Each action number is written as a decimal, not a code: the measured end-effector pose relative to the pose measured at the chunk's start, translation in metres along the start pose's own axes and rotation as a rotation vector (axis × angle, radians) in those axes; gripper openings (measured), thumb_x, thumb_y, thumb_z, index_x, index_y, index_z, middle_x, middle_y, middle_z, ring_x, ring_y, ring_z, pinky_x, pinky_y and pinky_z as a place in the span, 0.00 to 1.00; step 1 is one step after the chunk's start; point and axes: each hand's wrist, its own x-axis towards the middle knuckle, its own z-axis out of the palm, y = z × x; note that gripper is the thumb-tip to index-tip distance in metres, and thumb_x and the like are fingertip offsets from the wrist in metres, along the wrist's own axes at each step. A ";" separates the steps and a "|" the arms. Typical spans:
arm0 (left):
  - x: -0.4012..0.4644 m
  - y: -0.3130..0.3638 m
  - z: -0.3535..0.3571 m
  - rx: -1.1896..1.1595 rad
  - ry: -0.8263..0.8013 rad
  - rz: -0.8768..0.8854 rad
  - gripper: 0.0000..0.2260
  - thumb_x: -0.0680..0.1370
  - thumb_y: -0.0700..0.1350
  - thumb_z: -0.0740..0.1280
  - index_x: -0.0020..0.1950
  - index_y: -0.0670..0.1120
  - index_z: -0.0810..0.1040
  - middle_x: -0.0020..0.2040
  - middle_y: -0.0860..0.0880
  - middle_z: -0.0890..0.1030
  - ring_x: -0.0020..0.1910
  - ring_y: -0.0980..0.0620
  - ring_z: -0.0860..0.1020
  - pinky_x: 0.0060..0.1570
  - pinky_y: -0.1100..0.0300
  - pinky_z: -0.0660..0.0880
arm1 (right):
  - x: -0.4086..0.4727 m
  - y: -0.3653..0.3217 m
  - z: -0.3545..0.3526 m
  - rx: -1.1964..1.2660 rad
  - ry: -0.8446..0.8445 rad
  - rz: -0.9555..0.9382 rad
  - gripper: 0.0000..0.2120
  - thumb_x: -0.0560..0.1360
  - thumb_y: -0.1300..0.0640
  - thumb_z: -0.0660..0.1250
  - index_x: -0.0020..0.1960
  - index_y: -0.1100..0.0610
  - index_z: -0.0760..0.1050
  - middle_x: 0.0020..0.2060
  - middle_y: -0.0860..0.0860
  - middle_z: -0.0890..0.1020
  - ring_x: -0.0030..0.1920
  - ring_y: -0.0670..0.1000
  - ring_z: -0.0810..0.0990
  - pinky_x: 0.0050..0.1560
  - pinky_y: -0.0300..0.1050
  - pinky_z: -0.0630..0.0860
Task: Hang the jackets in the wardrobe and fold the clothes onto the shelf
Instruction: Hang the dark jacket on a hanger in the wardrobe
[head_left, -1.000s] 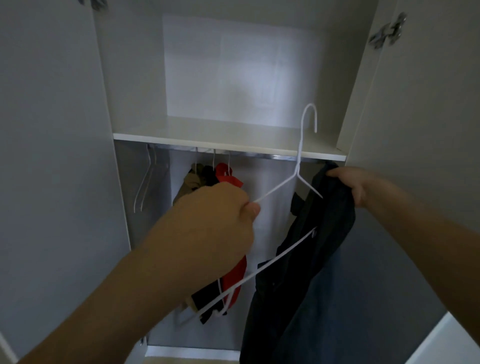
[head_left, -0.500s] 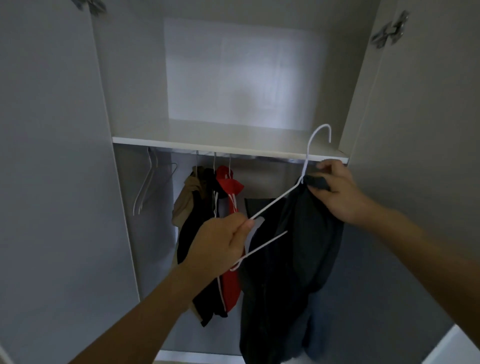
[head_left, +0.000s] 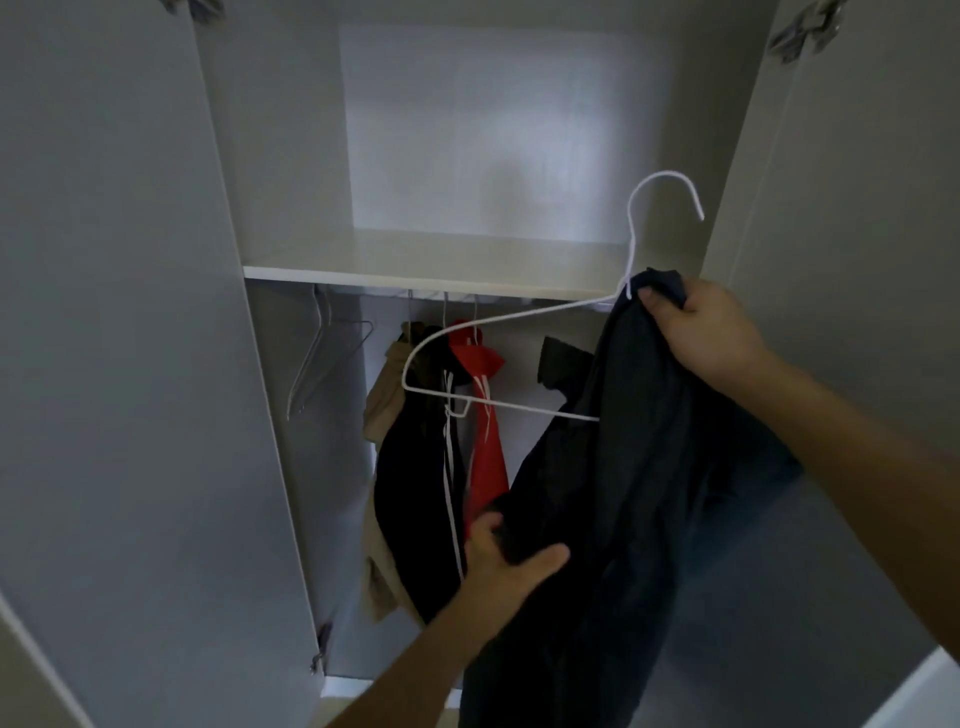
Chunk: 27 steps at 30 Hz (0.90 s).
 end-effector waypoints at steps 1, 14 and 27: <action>0.001 -0.009 0.013 0.063 0.009 -0.002 0.51 0.53 0.66 0.80 0.69 0.54 0.60 0.66 0.50 0.70 0.63 0.50 0.75 0.64 0.51 0.74 | -0.002 -0.001 0.000 0.008 0.008 0.010 0.16 0.80 0.44 0.60 0.55 0.54 0.78 0.52 0.58 0.82 0.54 0.60 0.78 0.49 0.48 0.71; 0.045 0.138 -0.123 0.126 0.197 -0.079 0.13 0.76 0.46 0.71 0.55 0.39 0.80 0.52 0.39 0.83 0.49 0.42 0.82 0.47 0.52 0.79 | -0.057 0.026 -0.040 -0.234 0.046 -0.121 0.18 0.78 0.44 0.59 0.60 0.55 0.74 0.49 0.63 0.82 0.51 0.66 0.80 0.48 0.55 0.76; 0.015 0.308 -0.061 0.266 0.012 -0.094 0.11 0.81 0.47 0.65 0.50 0.38 0.78 0.46 0.41 0.82 0.43 0.44 0.79 0.51 0.51 0.77 | -0.058 -0.014 -0.017 -0.444 -0.017 -0.307 0.15 0.78 0.48 0.62 0.61 0.52 0.70 0.44 0.60 0.83 0.44 0.63 0.81 0.37 0.49 0.68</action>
